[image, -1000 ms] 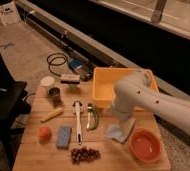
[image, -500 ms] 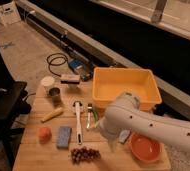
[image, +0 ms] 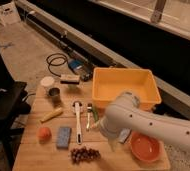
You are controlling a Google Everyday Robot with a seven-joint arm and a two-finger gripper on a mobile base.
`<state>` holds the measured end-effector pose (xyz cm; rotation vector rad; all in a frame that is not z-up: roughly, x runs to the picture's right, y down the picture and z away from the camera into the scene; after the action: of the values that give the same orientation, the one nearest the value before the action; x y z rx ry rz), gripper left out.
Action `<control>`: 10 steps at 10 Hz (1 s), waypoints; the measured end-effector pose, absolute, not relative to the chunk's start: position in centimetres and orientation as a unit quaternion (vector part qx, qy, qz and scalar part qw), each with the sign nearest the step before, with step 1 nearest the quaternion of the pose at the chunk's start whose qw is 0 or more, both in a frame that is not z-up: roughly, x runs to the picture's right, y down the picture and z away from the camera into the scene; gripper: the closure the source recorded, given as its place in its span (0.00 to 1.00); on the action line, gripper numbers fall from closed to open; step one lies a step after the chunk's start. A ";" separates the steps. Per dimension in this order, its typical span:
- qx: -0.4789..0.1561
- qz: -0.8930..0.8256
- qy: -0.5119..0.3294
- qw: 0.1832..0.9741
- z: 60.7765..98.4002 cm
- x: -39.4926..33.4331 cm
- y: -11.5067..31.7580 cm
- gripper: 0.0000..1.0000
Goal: Place grapes in red bowl
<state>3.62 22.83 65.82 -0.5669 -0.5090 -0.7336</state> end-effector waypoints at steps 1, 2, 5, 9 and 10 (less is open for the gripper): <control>-0.278 -0.350 -0.246 0.860 66.4 3.1 23.4 0.20; -0.294 -0.347 -0.255 0.853 67.4 2.2 25.0 0.20; -0.314 -0.343 -0.289 0.837 68.5 -1.0 28.5 0.20; -0.317 -0.341 -0.330 0.821 69.2 -4.2 31.2 0.20; -0.316 -0.339 -0.335 0.821 69.5 -4.4 31.4 0.20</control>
<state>-4.36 31.43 69.48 -0.6722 -0.7126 -0.7216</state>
